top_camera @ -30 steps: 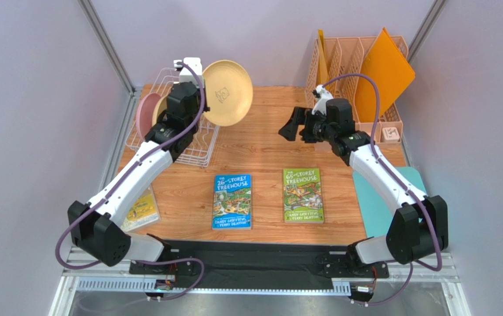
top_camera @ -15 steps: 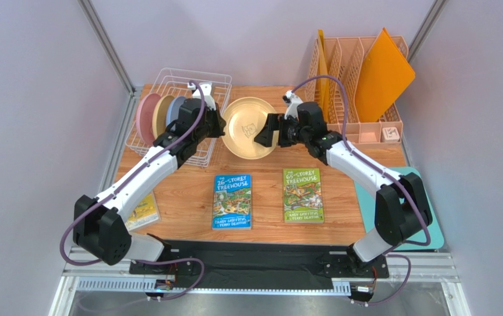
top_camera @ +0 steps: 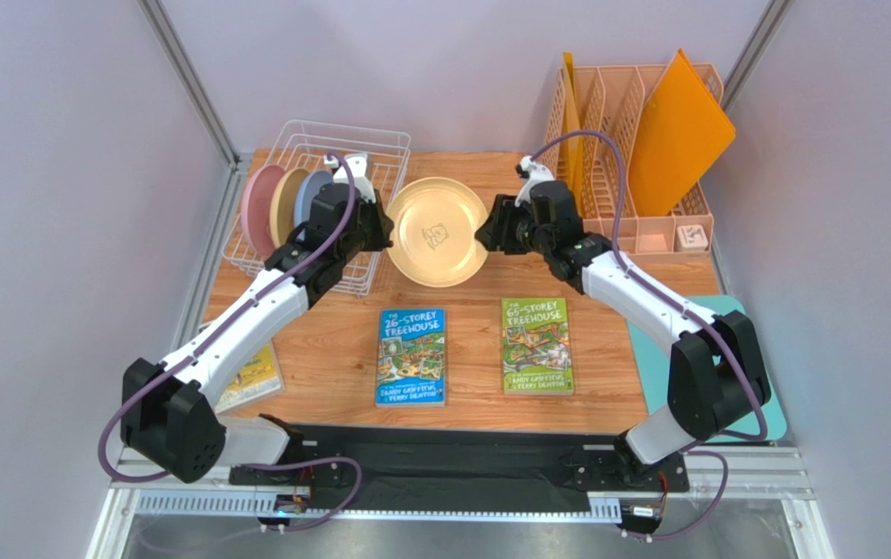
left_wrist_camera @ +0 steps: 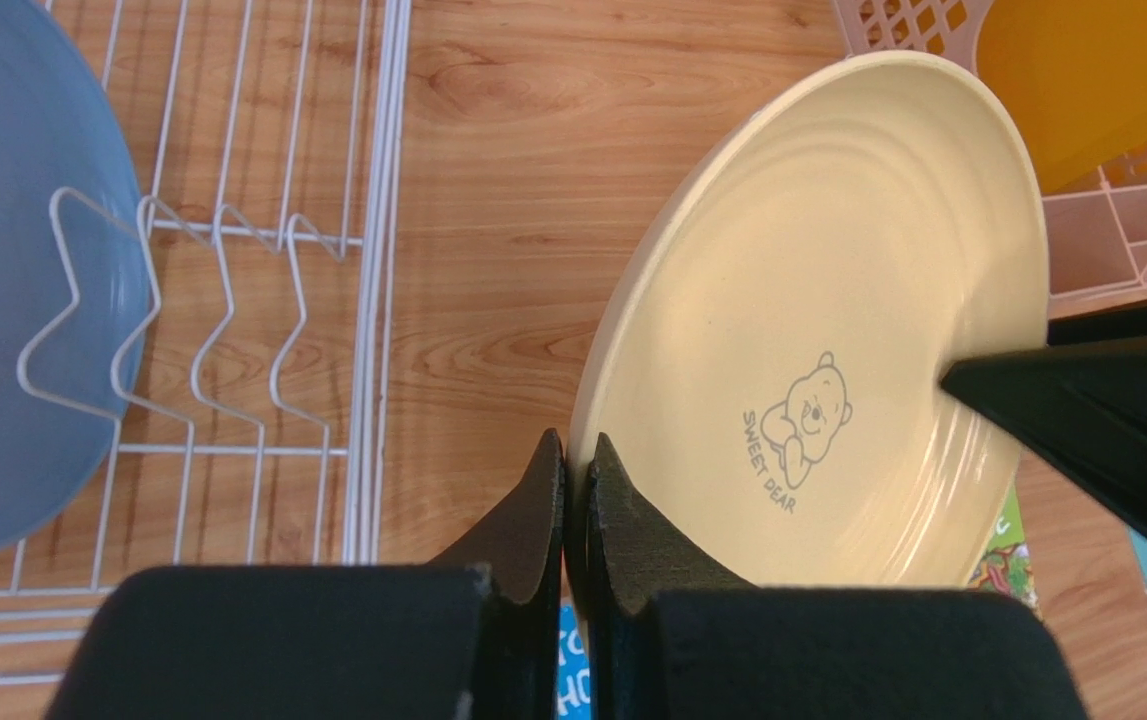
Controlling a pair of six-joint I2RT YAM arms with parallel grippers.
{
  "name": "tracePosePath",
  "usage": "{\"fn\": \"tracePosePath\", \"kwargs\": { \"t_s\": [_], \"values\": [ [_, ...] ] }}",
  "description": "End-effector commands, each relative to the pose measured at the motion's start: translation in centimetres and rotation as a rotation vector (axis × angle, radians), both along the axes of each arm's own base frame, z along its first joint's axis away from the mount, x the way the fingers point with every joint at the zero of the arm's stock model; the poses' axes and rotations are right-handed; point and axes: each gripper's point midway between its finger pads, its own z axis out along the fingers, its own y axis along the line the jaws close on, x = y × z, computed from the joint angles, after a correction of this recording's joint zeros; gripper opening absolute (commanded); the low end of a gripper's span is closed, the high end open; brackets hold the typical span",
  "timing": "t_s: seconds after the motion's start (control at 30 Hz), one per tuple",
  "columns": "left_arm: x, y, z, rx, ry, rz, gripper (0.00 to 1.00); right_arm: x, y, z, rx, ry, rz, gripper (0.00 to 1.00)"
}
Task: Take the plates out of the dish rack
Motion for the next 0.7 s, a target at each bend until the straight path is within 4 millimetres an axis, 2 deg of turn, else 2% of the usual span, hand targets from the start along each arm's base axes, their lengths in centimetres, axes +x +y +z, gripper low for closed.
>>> {"fn": "tracePosePath", "kwargs": {
  "t_s": [0.0,0.07,0.1,0.13,0.27,0.3,0.33,0.37,0.43,0.5,0.53,0.6,0.63,0.67],
  "values": [
    [-0.1,-0.2,2.1,-0.065,-0.059,0.013,0.00,0.7,-1.4,1.4,-0.030,-0.054,-0.067,0.36],
    [0.0,-0.3,2.1,-0.071,-0.062,0.008,0.00,0.5,-0.4,1.0,-0.019,-0.032,-0.016,0.20],
    [0.1,-0.5,2.2,-0.074,-0.065,0.004,0.00,0.6,0.0,1.2,-0.008,-0.032,-0.002,0.05],
    [0.1,-0.6,2.2,-0.075,-0.063,-0.001,0.00,0.5,0.5,0.9,0.000,-0.018,0.027,0.00],
    [0.3,-0.7,1.7,-0.075,-0.064,-0.006,0.00,0.9,0.9,0.6,0.002,-0.008,0.037,0.00],
    [0.3,-0.7,1.7,-0.073,-0.073,-0.005,0.09,1.2,0.6,0.6,-0.004,-0.013,0.019,0.00],
    [0.3,-0.6,1.4,-0.066,-0.071,-0.002,0.56,1.8,-0.2,0.6,-0.024,-0.018,-0.029,0.00],
    [0.3,-0.3,1.2,-0.056,-0.071,0.007,0.75,2.4,-1.1,0.6,-0.036,-0.015,-0.067,0.00],
    [0.3,0.3,0.7,-0.022,-0.063,0.027,0.99,3.6,-2.5,0.2,-0.063,0.004,-0.133,0.00],
    [0.4,1.3,0.4,0.021,-0.074,0.057,1.00,4.9,-4.2,0.0,-0.075,0.021,-0.175,0.00],
    [0.4,1.8,0.3,0.034,-0.081,0.076,1.00,5.1,-4.8,-1.1,-0.104,0.056,-0.188,0.00],
    [0.2,3.4,0.0,0.079,-0.107,0.138,0.99,6.4,-5.7,-0.6,-0.111,0.052,-0.211,0.00],
    [0.2,4.0,-0.2,0.094,-0.115,0.159,0.99,6.7,-5.9,-1.7,-0.136,0.082,-0.215,0.00],
    [-0.1,5.0,-0.6,0.122,-0.121,0.194,0.99,7.6,-6.3,-1.0,-0.138,0.070,-0.232,0.00]
  ]
}}
